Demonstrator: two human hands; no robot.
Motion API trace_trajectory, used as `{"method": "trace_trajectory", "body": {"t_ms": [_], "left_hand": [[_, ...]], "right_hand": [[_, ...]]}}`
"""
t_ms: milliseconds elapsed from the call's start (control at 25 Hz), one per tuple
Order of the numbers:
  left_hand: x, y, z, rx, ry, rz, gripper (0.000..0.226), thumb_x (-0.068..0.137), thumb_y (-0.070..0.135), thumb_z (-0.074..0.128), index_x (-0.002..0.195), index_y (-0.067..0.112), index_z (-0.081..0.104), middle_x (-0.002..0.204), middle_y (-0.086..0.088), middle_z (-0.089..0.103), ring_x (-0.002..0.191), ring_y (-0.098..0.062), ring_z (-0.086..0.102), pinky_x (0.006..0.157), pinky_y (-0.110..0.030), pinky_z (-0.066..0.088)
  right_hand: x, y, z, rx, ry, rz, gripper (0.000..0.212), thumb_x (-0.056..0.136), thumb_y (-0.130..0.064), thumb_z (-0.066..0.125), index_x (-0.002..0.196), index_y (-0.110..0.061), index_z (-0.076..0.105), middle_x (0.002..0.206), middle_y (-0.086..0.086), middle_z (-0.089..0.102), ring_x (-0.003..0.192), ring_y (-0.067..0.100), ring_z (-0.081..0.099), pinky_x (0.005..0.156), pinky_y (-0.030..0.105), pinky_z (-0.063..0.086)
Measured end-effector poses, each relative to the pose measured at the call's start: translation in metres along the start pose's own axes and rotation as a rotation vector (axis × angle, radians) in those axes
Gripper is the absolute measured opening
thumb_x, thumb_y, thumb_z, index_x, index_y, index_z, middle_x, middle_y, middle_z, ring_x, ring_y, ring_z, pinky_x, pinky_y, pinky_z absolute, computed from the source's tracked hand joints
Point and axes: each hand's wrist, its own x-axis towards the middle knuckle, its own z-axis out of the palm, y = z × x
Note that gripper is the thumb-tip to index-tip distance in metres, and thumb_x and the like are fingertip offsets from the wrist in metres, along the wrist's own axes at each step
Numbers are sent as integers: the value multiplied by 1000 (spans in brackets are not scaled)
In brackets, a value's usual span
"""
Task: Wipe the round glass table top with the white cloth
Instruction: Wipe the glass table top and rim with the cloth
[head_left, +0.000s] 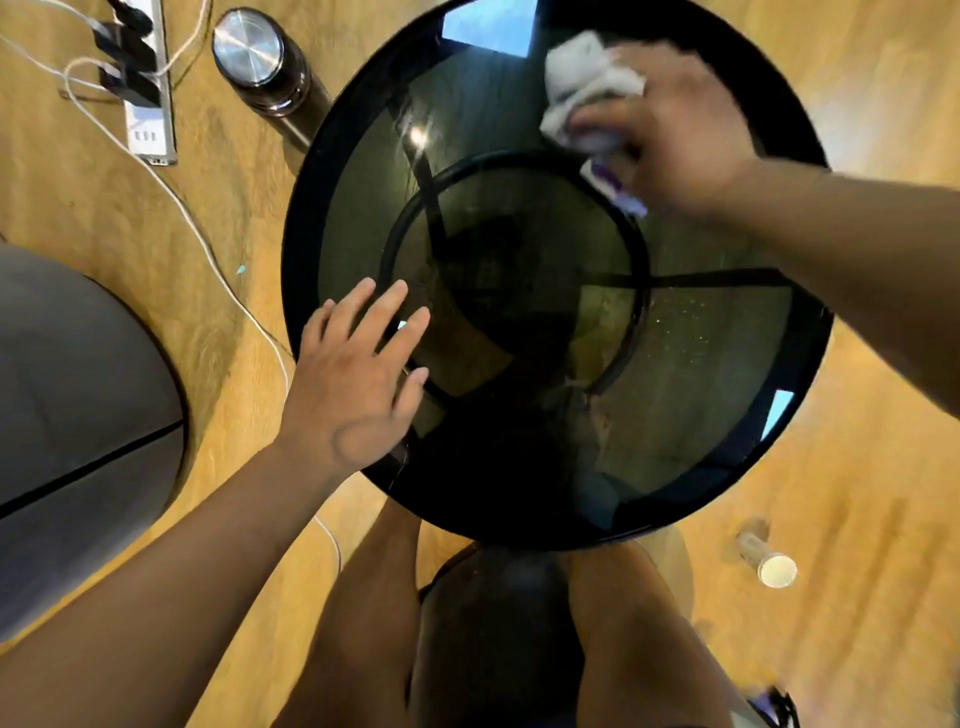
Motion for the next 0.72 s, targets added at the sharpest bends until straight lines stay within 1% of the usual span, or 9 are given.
{"method": "trace_trajectory", "body": {"t_ms": [80,200,280,360,400,480,560,640,720], "left_hand": [[2,3,0,20,-4,-24,54,91,48,45,139,24,43,151,-8,40,141,-33,30,109,-56,29],[8,16,-5,13,15,-54,65,84,51,58,140,23,41,151,-10,39,140,-36,30,109,-58,29],[14,29,-9,11,20,-16,76,77,51,69,141,22,40,153,-11,37,141,-37,28,109,-59,28],[24,41,-11,47,-27,30,88,70,52,75,144,25,36,156,-10,31,143,-39,24,110,-60,28],[29,45,-12,79,-64,45,93,69,54,76,146,27,33,158,-9,28,144,-39,22,110,-61,28],[34,50,-11,140,-125,71,96,68,58,75,148,30,30,161,-8,23,145,-40,18,109,-63,28],[37,49,-9,153,-134,87,96,69,59,75,148,31,29,161,-7,21,145,-41,17,108,-65,28],[36,47,-8,151,-125,86,96,70,58,75,148,31,27,162,-8,20,145,-41,16,108,-65,27],[35,48,-7,166,-123,80,95,70,58,75,148,31,27,162,-8,20,145,-42,17,108,-65,27]], "right_hand": [[31,42,-15,-20,-47,319,37,89,-23,52,125,-17,60,115,16,66,109,42,60,83,46,49],[4,3,3,-4,105,404,38,81,-12,54,116,-19,67,119,20,63,111,42,58,90,41,44],[-82,-70,31,103,161,270,33,84,-6,61,114,-16,71,121,23,63,112,44,57,95,44,42],[-186,-151,47,240,-81,4,26,96,-13,55,116,-15,72,126,18,64,119,38,56,101,55,44],[-220,-177,44,292,-238,-141,26,100,-19,51,113,-17,74,128,14,65,120,35,57,99,54,47],[-244,-174,47,298,-389,-412,17,94,-24,64,106,-21,76,127,8,67,118,31,61,94,46,51],[-200,-122,38,254,-313,-579,17,85,-19,73,101,-18,77,121,12,70,109,33,66,88,45,54],[-129,-48,20,178,-82,-461,13,83,-12,73,95,-15,77,110,19,72,99,37,69,81,47,55],[-72,27,-5,128,20,-75,14,87,-20,66,97,-13,73,97,9,68,87,26,64,75,42,51]]}}
